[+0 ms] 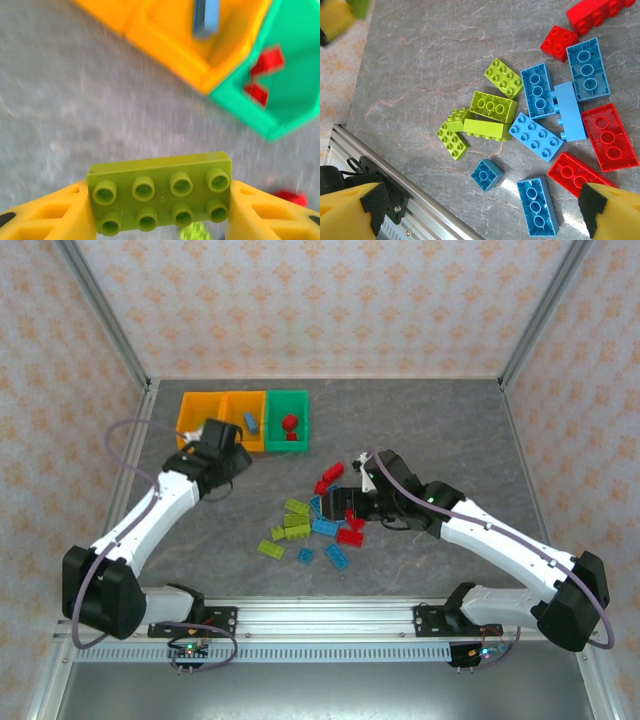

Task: Sort the legos into containers by color

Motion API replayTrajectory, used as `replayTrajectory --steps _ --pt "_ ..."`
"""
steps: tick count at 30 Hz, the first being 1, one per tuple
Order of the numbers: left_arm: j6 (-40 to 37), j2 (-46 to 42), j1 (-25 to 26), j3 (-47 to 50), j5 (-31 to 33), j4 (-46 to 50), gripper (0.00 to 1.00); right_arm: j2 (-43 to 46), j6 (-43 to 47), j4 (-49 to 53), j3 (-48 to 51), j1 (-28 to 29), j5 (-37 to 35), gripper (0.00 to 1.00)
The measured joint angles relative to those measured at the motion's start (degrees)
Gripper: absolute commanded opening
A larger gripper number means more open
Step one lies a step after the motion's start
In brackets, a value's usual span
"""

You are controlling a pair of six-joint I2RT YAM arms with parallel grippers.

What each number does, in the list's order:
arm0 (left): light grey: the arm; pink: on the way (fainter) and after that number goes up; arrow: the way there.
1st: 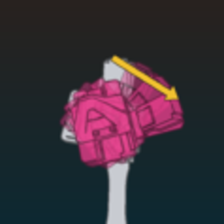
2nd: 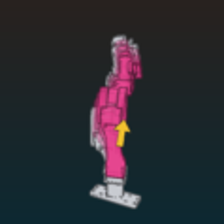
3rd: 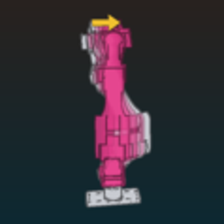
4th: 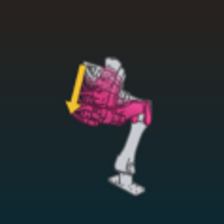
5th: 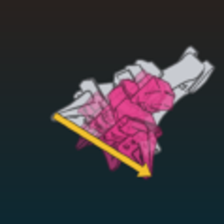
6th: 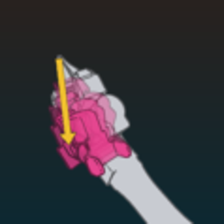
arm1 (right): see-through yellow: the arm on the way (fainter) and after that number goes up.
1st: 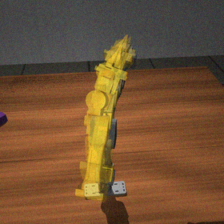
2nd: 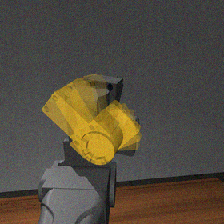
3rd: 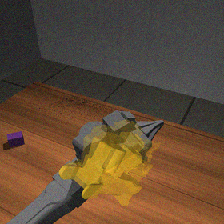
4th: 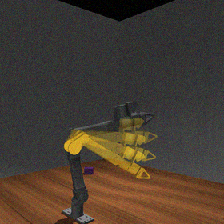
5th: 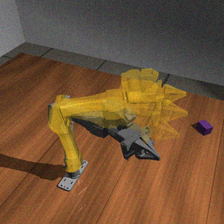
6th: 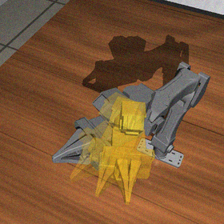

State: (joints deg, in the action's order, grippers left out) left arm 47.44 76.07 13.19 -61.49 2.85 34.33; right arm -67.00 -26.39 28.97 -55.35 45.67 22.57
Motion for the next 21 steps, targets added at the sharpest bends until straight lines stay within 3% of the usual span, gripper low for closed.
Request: replayTrajectory --steps 7,12,16,21 --pt "-1.0 20.4 -10.1 -18.5 1.5 -0.7 0.46 0.0 -0.9 -0.3 0.0 0.0 -0.7 0.99" --pt "-4.0 35.5 -13.1 -33.8 2.0 1.6 0.47 1.8 -1.6 0.1 0.0 0.0 -2.0 0.99" --pt "-6.1 43.0 -14.3 -42.7 1.2 3.6 0.62 4.1 -2.1 0.8 0.0 0.0 -2.6 0.99" --pt "-8.0 45.1 -16.3 -48.2 1.3 9.5 0.77 5.7 -2.1 2.4 0.0 0.0 -3.7 0.99"
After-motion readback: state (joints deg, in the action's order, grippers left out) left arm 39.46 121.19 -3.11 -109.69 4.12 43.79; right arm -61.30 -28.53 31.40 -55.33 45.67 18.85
